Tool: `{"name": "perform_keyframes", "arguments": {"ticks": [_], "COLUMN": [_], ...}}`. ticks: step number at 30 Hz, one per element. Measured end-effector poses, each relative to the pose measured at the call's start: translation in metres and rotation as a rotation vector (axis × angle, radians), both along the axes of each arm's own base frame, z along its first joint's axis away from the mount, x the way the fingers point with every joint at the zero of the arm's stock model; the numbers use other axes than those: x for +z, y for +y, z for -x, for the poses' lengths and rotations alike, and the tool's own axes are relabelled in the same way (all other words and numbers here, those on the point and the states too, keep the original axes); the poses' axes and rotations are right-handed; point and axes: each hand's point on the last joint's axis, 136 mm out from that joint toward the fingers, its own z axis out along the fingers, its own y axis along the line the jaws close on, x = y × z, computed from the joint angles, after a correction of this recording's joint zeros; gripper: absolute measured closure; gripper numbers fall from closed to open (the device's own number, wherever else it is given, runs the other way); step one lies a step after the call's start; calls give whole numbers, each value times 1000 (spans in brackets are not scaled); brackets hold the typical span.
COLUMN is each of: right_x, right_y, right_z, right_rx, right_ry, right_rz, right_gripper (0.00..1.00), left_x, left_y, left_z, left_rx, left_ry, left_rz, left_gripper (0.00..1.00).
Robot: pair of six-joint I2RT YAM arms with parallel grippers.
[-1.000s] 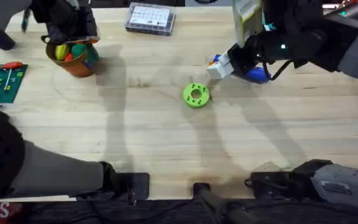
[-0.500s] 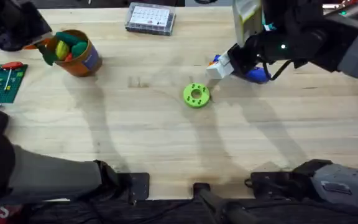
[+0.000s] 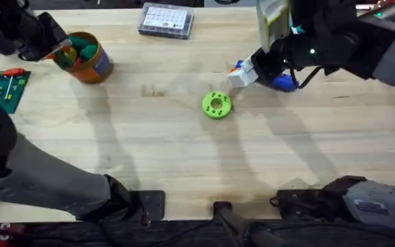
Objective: Pick up the gripper from the table and insert it into the empty holder that is missing its gripper. Then pick up a screw, insert it into the mounting hole, and use the screwdriver to tighten it. Finally, clean up the table by picking up the vegetable and placing it into the bucket.
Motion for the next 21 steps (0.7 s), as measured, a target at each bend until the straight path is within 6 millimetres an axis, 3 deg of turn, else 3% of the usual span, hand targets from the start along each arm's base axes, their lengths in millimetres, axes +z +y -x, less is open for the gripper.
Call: {"name": "perform_keyframes", "arguments": {"ticks": [11, 21], "right_x": [0, 0], "right_y": [0, 0], "right_z": [0, 0], "right_rx": [0, 0], "right_ry": [0, 0], "right_rz": [0, 0], "right_gripper": [25, 25], "left_x": [13, 13], "left_y": [-17, -22], "left_z": [-28, -30], "left_rx": [-71, -90], "left_ry": [-139, -151], "left_rz": [88, 114], "left_gripper": [973, 973]}}
